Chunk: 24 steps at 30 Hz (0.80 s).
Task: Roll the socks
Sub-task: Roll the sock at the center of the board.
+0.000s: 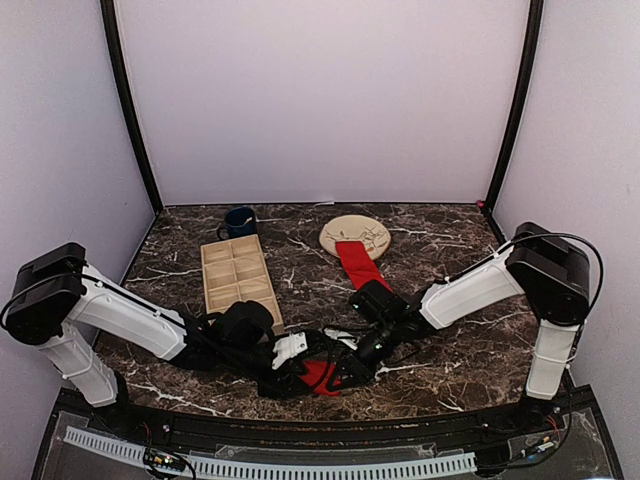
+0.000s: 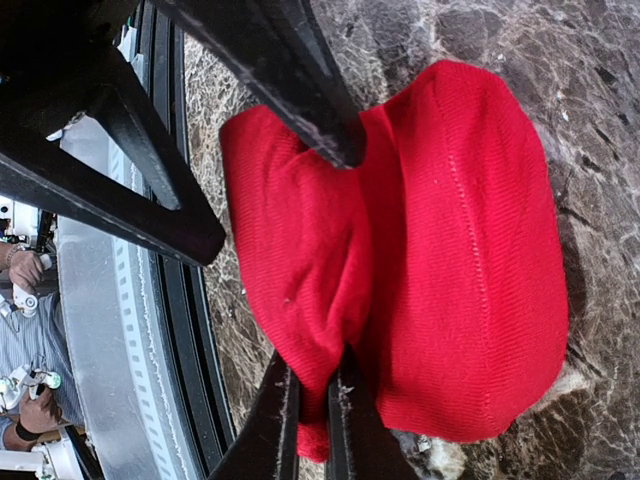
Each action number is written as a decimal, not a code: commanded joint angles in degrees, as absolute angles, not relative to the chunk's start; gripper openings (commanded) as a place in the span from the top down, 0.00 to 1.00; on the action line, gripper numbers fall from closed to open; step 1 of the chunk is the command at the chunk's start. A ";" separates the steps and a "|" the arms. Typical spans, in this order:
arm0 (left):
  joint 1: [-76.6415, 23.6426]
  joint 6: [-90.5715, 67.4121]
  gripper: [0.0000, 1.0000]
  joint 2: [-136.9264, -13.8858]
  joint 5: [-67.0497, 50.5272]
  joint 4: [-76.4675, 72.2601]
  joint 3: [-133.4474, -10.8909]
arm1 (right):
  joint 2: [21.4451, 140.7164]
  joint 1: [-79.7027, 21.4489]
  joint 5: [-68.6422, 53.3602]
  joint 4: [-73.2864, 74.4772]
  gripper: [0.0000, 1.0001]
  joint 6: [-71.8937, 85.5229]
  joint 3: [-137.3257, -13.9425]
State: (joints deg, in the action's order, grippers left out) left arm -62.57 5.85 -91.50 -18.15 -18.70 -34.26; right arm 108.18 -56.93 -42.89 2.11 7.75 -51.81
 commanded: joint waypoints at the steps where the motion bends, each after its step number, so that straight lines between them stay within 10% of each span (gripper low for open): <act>1: -63.09 7.11 0.51 -92.41 -17.85 -16.87 -35.67 | 110.59 -56.78 -40.68 7.27 1.00 7.66 -51.33; 24: -63.90 7.78 0.85 -93.14 -18.03 -16.02 -35.90 | 111.01 -56.60 -40.56 7.58 1.00 7.78 -51.44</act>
